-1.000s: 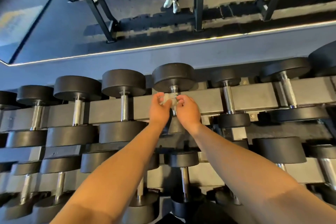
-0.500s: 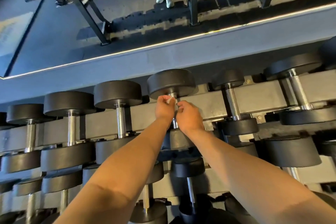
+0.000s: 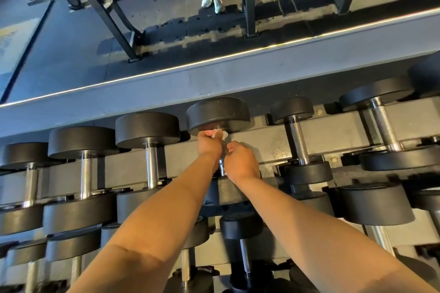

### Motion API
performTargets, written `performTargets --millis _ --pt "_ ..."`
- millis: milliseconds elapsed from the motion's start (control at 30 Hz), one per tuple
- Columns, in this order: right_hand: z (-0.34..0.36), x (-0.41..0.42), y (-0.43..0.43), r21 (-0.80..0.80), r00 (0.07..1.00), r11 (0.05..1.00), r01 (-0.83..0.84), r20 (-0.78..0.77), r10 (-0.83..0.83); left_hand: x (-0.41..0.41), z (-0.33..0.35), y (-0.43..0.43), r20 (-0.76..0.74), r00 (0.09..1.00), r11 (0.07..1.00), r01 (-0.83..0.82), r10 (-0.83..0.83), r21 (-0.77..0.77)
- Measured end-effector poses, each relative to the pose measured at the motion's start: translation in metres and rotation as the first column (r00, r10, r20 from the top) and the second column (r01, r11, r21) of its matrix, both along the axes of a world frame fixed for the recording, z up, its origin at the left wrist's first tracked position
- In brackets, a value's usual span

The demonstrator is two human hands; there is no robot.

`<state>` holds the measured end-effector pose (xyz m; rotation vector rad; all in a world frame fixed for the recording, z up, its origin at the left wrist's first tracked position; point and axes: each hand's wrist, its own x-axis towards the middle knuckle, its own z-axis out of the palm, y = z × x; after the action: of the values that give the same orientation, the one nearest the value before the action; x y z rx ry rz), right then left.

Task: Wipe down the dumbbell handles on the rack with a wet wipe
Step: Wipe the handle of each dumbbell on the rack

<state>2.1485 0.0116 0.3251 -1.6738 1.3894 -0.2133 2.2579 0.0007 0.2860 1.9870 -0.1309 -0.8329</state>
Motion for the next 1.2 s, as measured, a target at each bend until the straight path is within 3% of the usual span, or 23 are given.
performTargets --millis 133,300,433,567,667,800,967,1133,1200 --pt "0.004 -0.001 0.000 0.009 1.000 1.000 0.013 0.009 -0.013 -0.002 0.002 0.016 0.020 0.990 0.987 0.139 -0.141 0.081" --pt "0.009 -0.002 0.001 -0.003 1.000 1.000 0.017 0.002 -0.017 0.000 0.000 0.033 0.017 0.934 0.897 0.339 -0.358 0.283" --pt "0.009 -0.001 0.001 -0.014 1.000 1.000 -0.001 -0.008 0.001 0.001 0.006 0.029 0.024 0.976 0.963 0.211 -0.218 0.168" --pt "0.008 -0.002 0.001 -0.007 1.000 1.000 0.010 0.000 -0.010 0.005 0.010 0.006 -0.078 0.997 1.000 0.012 -0.012 -0.004" --pt "0.007 -0.002 0.000 0.000 1.000 1.000 0.021 0.018 -0.021 0.004 0.007 0.002 -0.100 0.995 1.000 0.007 -0.009 -0.023" --pt "0.005 0.000 0.001 -0.028 0.998 0.998 0.049 0.041 -0.048 0.001 0.007 0.021 -0.103 0.982 0.986 0.163 -0.160 0.023" --pt "0.009 0.001 0.004 -0.036 0.997 0.998 0.059 0.052 -0.057 -0.001 0.014 0.033 -0.073 0.915 0.887 0.403 -0.397 0.226" --pt "0.007 -0.003 0.002 -0.031 0.998 0.999 0.043 0.055 -0.041 -0.002 0.020 0.044 -0.050 0.769 0.649 0.571 -0.638 0.503" --pt "0.006 -0.004 0.001 -0.028 0.998 0.999 0.039 0.046 -0.038 -0.002 0.019 0.048 -0.043 0.741 0.613 0.586 -0.670 0.531"
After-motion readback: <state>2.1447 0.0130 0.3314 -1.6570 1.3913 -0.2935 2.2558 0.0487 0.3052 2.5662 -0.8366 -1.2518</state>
